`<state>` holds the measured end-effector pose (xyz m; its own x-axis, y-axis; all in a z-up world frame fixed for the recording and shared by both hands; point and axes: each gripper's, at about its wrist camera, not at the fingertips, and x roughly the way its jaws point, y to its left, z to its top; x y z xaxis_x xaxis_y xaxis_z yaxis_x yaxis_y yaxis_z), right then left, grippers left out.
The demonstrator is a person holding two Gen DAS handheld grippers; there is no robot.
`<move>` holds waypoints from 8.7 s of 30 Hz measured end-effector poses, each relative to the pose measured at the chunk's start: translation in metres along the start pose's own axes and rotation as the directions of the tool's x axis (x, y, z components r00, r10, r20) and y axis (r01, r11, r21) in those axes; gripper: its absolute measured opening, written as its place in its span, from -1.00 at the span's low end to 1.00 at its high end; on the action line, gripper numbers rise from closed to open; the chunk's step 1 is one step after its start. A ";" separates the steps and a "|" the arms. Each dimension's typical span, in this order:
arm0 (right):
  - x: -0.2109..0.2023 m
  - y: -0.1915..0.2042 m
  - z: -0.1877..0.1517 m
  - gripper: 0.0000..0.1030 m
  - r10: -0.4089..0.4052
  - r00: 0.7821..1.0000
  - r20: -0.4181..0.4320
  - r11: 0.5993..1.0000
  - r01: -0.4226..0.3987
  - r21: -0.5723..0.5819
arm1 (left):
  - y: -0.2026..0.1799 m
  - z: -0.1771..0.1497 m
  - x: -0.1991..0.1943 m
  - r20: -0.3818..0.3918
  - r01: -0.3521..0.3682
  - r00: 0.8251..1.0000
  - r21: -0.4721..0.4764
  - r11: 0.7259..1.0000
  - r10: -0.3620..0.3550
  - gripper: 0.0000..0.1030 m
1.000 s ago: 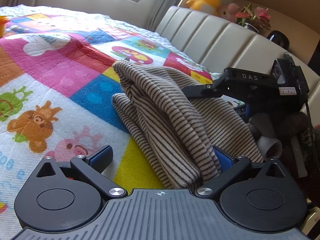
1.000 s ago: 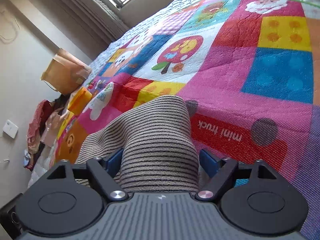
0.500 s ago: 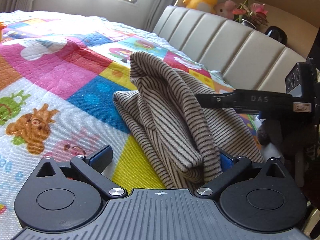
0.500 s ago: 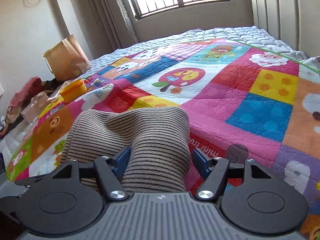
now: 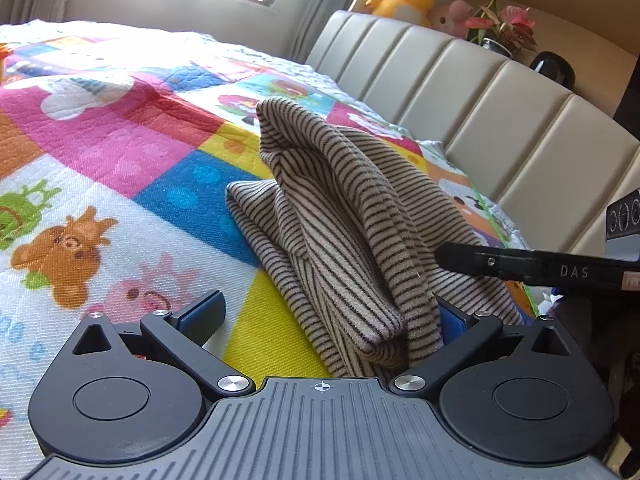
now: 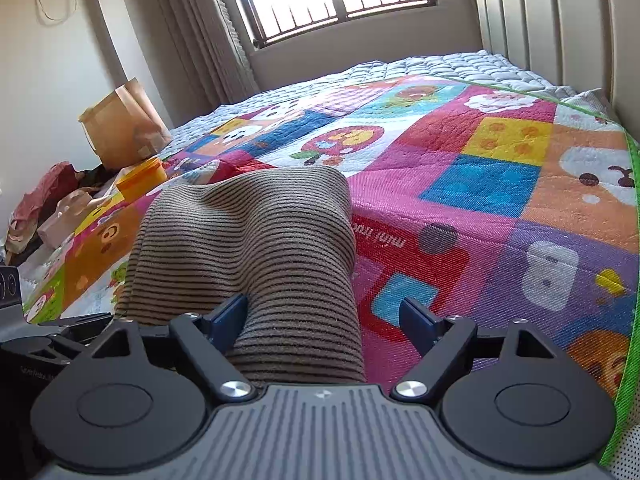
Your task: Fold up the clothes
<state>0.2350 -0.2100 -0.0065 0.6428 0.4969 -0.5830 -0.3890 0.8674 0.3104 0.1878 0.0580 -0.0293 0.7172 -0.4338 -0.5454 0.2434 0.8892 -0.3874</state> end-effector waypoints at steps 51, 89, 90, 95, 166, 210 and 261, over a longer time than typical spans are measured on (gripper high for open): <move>-0.007 -0.014 -0.034 0.75 0.095 0.988 0.120 0.988 -0.108 0.110 | 0.015 0.039 0.012 -0.038 0.050 0.997 -0.252 0.966 -0.061 0.98; -0.026 -0.060 0.039 0.80 0.128 0.989 0.068 0.954 -0.142 0.263 | -0.015 0.039 0.033 -0.149 0.007 0.989 0.062 0.998 0.002 0.82; -0.015 -0.060 0.040 0.80 0.130 0.990 0.049 0.950 -0.139 0.279 | -0.013 0.039 0.033 -0.148 0.015 0.989 0.061 0.998 -0.006 0.82; 0.038 -0.062 0.048 0.78 0.145 0.988 -0.043 0.926 -0.121 0.357 | -0.006 0.039 0.032 -0.147 0.056 0.988 0.066 0.996 -0.046 0.82; 0.032 -0.029 0.027 0.27 0.211 0.976 0.045 0.966 -0.216 0.143 | 0.022 0.098 0.078 -0.178 0.292 0.936 -0.095 0.952 -0.305 0.79; 0.066 -0.028 0.135 0.78 -0.341 0.934 0.107 0.903 0.357 -0.239 | 0.032 0.120 0.120 0.040 0.127 0.989 0.251 0.960 -0.141 0.95; 0.060 -0.055 0.042 1.00 -0.287 0.955 0.067 0.957 0.285 0.047 | 0.033 0.116 0.132 0.001 0.114 0.993 0.248 0.962 -0.118 1.00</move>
<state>0.3231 -0.2266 -0.0270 0.7705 0.2272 -0.5956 -0.1585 0.9733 0.1662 0.3658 0.0468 -0.0280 0.6843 -0.5358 -0.4946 0.4778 0.8419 -0.2510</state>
